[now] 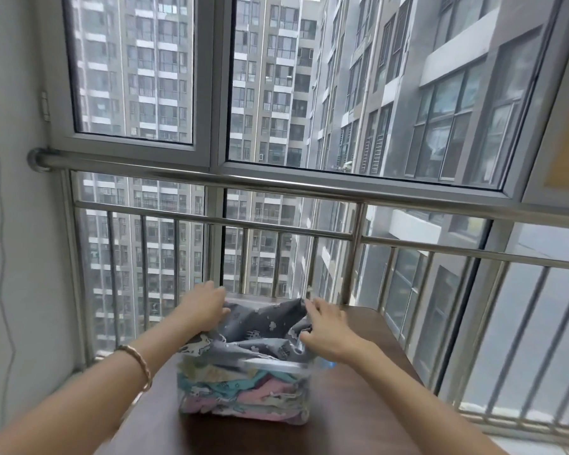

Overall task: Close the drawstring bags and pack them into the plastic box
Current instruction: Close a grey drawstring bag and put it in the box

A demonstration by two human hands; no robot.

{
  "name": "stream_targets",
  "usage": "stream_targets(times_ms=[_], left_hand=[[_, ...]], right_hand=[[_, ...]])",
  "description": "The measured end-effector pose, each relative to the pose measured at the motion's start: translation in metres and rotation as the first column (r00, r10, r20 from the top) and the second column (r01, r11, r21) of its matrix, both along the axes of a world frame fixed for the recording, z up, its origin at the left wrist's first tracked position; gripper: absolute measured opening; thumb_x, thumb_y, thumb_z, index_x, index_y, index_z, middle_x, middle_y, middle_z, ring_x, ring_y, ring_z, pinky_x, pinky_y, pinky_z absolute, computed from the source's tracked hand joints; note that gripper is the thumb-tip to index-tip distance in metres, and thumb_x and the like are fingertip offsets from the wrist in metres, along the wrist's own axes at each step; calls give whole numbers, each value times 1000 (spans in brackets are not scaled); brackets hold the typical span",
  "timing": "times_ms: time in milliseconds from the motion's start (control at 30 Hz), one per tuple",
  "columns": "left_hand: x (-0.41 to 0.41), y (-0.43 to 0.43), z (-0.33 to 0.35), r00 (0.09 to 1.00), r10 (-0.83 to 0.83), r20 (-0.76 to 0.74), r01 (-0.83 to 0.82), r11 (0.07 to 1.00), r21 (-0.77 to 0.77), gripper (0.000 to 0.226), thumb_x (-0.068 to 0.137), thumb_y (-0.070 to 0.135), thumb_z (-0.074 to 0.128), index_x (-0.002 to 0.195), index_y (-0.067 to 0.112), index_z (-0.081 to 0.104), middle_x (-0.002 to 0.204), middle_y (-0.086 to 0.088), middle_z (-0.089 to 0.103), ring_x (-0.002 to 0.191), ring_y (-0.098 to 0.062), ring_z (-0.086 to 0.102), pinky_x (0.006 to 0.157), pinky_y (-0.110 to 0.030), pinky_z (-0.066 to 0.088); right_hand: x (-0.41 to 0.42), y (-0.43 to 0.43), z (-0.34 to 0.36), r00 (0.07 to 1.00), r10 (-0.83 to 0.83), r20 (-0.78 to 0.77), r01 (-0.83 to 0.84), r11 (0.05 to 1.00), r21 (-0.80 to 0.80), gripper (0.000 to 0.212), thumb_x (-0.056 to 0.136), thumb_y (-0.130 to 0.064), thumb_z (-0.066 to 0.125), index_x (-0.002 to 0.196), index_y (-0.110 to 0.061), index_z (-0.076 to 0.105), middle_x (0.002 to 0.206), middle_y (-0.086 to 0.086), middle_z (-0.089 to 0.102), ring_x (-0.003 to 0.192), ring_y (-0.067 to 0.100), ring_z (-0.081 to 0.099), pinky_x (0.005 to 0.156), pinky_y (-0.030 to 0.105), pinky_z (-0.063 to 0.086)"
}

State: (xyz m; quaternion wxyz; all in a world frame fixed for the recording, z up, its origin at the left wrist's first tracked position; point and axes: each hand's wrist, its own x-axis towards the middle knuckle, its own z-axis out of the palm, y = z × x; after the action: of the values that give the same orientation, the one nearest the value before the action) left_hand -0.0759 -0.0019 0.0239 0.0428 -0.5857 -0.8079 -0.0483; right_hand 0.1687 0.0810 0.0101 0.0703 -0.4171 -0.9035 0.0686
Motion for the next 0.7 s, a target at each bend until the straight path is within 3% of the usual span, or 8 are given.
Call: stream_targets(times_ms=[67,133,200,333,433,567,633,700], left_hand=[[-3,-2,13,979,-39,199,79,978,-195,34,90,18,58,123,17,55,126,-4,54,103,-14,53,81,-19,46],[-5,-8,26,943,4,334,153,884,-442,55,84,4,55,134,26,51,145,-1,41,122,-18,47,96,-27,47],[-6,-9,28,976,-14,216,140,802,-581,70,83,3,52,139,43,41,153,2,25,136,-23,34,107,-36,40],[-2,3,7,996,-90,-18,50,698,-714,87,85,3,43,141,61,8,158,-5,14,115,-25,47,81,-31,50],[10,6,-6,978,-144,-148,-8,690,-724,85,89,1,33,147,46,-10,161,-3,-10,144,-38,16,104,-46,39],[14,12,-14,958,-195,-212,-19,692,-722,74,97,8,30,149,25,-19,159,-8,-15,145,-41,5,113,-51,24],[11,16,-25,937,-240,-255,-25,681,-732,66,99,12,24,150,20,-16,159,-13,-12,144,-43,8,113,-52,21],[6,18,-38,895,-301,-329,-11,722,-692,56,101,18,23,153,23,2,160,-16,7,142,-41,20,111,-52,25]], right_hand=[[-2,-7,7,981,105,161,-110,994,25,55,91,-30,39,144,-15,36,150,9,27,135,31,24,108,44,21],[-8,-14,15,947,189,259,-201,979,18,37,93,-25,43,122,-10,59,133,13,45,121,29,37,93,35,34],[-16,-16,18,913,229,338,-229,973,-41,32,92,-16,47,120,-8,60,130,11,48,119,28,43,87,34,38],[-38,-14,16,736,145,662,-174,984,-22,72,92,-8,47,152,-35,17,156,1,25,139,34,30,104,55,34],[-50,-18,10,601,98,794,-214,976,42,68,97,-12,43,154,-27,9,156,6,27,140,35,30,107,57,30],[-59,-14,0,647,81,758,-133,991,7,51,104,-17,32,153,-22,19,149,12,37,131,38,40,108,50,33],[-63,-13,-8,700,89,709,-93,995,-32,43,105,-20,31,147,-13,34,123,16,55,114,36,50,98,40,39],[-64,-15,-11,735,130,666,-128,990,-52,39,105,-20,31,139,-7,46,99,16,55,96,32,51,86,34,39]])
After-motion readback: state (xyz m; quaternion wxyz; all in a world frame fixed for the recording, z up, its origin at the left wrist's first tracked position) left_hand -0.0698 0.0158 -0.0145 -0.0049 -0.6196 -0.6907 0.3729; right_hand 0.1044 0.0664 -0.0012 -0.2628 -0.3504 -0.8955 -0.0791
